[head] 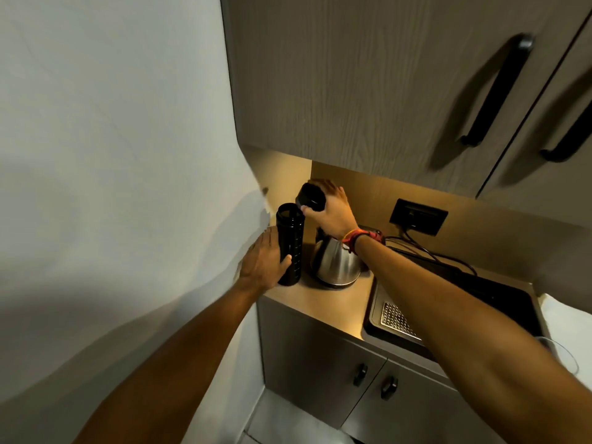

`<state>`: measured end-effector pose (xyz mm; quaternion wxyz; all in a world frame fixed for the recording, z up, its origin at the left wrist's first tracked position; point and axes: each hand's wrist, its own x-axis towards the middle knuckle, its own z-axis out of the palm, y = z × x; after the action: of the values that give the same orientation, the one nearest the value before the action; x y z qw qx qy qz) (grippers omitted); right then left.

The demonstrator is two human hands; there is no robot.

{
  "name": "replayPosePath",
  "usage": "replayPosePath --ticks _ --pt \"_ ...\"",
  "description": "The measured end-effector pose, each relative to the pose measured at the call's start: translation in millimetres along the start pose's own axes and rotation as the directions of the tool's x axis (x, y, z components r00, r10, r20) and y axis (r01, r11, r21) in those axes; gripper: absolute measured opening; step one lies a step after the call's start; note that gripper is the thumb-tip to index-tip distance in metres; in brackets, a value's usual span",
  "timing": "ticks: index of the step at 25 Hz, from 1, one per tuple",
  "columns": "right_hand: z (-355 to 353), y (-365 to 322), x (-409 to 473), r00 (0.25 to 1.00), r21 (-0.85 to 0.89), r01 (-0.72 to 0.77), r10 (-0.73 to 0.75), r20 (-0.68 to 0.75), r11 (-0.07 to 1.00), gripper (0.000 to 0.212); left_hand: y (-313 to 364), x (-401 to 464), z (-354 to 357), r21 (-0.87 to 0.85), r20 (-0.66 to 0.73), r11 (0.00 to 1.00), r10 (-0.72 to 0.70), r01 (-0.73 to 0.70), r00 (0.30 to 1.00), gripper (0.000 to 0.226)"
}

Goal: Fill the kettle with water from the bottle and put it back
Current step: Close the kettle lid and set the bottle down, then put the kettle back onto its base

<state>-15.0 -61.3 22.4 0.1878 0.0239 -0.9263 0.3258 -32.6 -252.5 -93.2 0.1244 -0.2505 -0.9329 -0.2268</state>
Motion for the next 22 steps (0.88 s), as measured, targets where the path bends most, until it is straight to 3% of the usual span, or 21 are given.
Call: replayPosePath --ticks 3,6,9,11,14,17,20,22 --pt "16.5 -5.1 11.7 0.976 -0.138 0.042 -0.011 0.219 0.99 0.058 3.6 3.1 0.2 -0.067 0.041 0.998 -0.015 0.018 0.999 0.071" --pt "28.5 -8.2 11.4 0.979 -0.139 0.022 0.007 0.206 0.99 0.059 2.5 0.2 2.4 -0.13 0.082 0.99 -0.05 0.06 0.995 0.074" --pt "30.5 -14.2 15.1 0.964 -0.218 0.128 -0.07 0.257 0.967 0.059 -0.9 1.5 6.9 -0.146 0.114 0.986 -0.068 0.084 0.991 0.077" --pt "34.0 -13.1 17.2 0.955 -0.268 0.155 -0.076 0.285 0.951 0.059 0.3 1.3 6.8 -0.072 0.1 0.994 -0.078 0.086 0.992 0.074" --pt "38.2 -12.4 12.6 0.948 -0.289 0.19 -0.099 0.301 0.938 0.069 7.7 -3.3 -1.6 0.121 -0.036 0.986 -0.11 0.113 0.993 0.051" --pt "32.3 2.6 -12.0 0.977 -0.229 0.163 -0.126 0.171 0.96 0.076 19.6 -7.9 -10.1 0.093 0.042 0.995 0.015 -0.019 0.999 0.033" --pt "16.9 65.6 -33.4 0.998 -0.281 -0.038 0.053 0.045 0.959 0.073 54.7 8.0 -4.3 -0.027 0.081 0.973 0.231 -0.23 0.97 0.023" --pt "0.9 111.0 -37.2 0.984 -0.383 -0.145 0.175 0.044 0.912 0.07 81.4 28.8 4.9 -0.061 0.074 0.943 0.33 -0.326 0.941 0.031"
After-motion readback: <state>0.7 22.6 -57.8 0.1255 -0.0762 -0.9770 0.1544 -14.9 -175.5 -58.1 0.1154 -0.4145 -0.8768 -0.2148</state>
